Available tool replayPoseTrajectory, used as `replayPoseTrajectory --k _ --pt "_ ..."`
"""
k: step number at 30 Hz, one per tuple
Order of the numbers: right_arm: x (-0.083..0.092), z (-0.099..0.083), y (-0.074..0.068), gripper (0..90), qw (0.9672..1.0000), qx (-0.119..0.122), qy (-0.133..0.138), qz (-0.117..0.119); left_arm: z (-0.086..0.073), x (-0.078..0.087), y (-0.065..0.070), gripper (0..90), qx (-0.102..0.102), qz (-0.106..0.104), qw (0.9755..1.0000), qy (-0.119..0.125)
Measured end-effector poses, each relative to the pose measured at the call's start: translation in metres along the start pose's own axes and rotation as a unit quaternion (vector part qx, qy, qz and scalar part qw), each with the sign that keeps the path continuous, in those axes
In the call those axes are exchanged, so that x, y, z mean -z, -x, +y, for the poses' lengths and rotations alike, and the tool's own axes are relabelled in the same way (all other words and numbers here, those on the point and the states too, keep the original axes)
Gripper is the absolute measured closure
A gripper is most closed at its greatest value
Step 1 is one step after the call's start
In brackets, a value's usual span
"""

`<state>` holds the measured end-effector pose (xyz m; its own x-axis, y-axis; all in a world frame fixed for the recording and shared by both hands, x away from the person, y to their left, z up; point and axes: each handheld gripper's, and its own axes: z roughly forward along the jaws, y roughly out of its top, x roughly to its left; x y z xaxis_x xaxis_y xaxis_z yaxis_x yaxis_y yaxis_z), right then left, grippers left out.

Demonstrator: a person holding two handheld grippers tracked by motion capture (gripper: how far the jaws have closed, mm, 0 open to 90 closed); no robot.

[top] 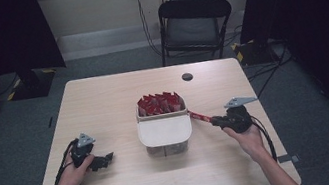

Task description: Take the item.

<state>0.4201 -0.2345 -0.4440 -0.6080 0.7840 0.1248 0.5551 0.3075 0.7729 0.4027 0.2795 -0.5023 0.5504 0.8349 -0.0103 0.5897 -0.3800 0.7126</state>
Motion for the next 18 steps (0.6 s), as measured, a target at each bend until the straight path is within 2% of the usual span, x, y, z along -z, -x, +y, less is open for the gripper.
replayPoseTrajectory --k 9,18 --pt "-0.012 -0.011 -0.004 82.6 0.9995 0.005 -0.032 0.006 0.0 0.0 0.0 0.0 0.0 0.0 1.0 0.0" --pt "-0.007 -0.018 -0.001 81.6 0.9994 -0.008 -0.033 0.008 0.0 0.0 0.0 0.0 0.0 0.0 1.0 0.001"
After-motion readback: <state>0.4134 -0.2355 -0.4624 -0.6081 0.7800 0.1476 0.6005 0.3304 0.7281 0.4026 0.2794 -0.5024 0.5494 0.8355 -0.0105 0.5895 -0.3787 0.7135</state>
